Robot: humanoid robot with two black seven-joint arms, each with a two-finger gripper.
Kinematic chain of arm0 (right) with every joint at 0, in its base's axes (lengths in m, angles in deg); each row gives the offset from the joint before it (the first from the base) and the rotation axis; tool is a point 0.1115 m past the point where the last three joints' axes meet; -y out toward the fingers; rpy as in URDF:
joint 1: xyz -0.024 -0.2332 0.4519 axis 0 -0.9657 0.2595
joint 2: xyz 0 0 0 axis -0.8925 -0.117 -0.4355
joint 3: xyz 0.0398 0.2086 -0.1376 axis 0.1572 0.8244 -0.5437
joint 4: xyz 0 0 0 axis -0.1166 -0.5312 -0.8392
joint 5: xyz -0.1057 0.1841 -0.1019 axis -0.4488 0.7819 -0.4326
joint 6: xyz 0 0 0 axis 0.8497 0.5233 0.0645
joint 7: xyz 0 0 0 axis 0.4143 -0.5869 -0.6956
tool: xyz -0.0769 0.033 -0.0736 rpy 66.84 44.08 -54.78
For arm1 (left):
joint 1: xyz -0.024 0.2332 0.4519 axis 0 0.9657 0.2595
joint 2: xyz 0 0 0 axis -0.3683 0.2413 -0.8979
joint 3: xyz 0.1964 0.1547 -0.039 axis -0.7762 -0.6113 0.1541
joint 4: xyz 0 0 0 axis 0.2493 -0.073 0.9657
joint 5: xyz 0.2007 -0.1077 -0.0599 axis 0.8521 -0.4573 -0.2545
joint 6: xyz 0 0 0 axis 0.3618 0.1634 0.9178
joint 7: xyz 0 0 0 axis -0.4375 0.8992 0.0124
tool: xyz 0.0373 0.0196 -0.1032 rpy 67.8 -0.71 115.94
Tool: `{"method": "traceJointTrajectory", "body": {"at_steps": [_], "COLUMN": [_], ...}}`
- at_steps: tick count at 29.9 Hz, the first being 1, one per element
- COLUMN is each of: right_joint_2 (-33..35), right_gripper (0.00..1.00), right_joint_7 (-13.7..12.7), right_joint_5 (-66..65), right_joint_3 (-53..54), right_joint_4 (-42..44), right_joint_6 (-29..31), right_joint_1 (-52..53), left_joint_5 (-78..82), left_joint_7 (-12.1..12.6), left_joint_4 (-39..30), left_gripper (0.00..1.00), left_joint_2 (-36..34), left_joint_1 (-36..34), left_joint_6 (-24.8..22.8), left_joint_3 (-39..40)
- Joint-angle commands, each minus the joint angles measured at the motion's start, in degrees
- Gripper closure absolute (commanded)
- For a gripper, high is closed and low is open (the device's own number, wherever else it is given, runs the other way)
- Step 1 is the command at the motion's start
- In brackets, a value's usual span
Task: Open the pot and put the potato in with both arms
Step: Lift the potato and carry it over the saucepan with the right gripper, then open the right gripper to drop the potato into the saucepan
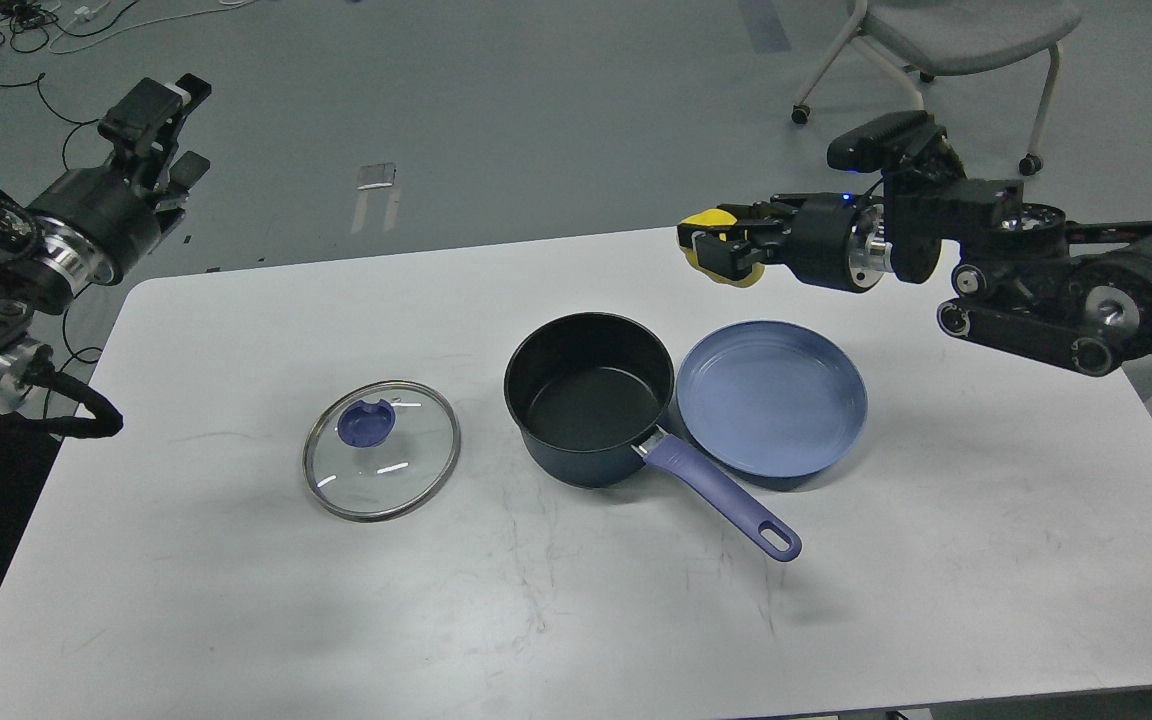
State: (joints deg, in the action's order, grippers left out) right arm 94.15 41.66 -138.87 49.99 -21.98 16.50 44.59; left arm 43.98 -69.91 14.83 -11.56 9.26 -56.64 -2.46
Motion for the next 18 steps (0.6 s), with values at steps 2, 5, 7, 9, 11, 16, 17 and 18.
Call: {"method": "traceJointTrajectory", "body": {"at_steps": [2,5,7,9,11,16,17,18], "right_joint_2": [-9.1,-13.0,-17.3,-20.1,-21.2,-21.8,-22.2,-22.2], "right_gripper": [0.63,0.63,0.63,0.63,0.60,0.00,0.00,0.00], "right_joint_7": [0.0,0.0,0.0,0.0,0.0,-0.3,-0.4,-0.5], "right_joint_5": [-0.1,0.1,0.1,0.1,0.3,1.1,1.5,1.6], "right_joint_3": [-0.7,-1.0,-1.2,-1.2,-1.2,-0.9,-0.9,-1.0], "right_joint_4": [0.7,2.7,5.1,8.4,10.8,11.2,11.3,11.3], "right_joint_6": [-0.3,-0.3,-0.3,-0.2,0.1,0.2,0.2,0.3], "right_joint_1": [-0.1,-0.7,-1.3,-1.7,-2.3,-4.1,-4.2,-4.2], "left_joint_5": [0.0,0.0,0.0,-0.1,0.0,0.0,0.0,-0.1], "left_joint_7": [0.0,0.0,0.0,0.0,-0.1,-0.1,-0.1,-0.1], "left_joint_4": [0.0,0.0,0.0,0.0,0.0,0.1,0.0,0.0], "left_gripper": [0.02,0.02,0.02,0.02,0.02,0.02,0.02,0.02], "left_joint_2": [-0.2,-0.5,-0.6,-0.7,-0.9,-1.7,-1.7,-1.7], "left_joint_1": [0.0,0.0,0.0,0.0,0.1,0.2,0.2,0.2], "left_joint_6": [0.0,0.0,0.0,0.1,0.0,0.0,0.0,0.0], "left_joint_3": [-0.2,-0.1,-0.1,-0.1,-0.1,0.0,-0.1,0.0]}}
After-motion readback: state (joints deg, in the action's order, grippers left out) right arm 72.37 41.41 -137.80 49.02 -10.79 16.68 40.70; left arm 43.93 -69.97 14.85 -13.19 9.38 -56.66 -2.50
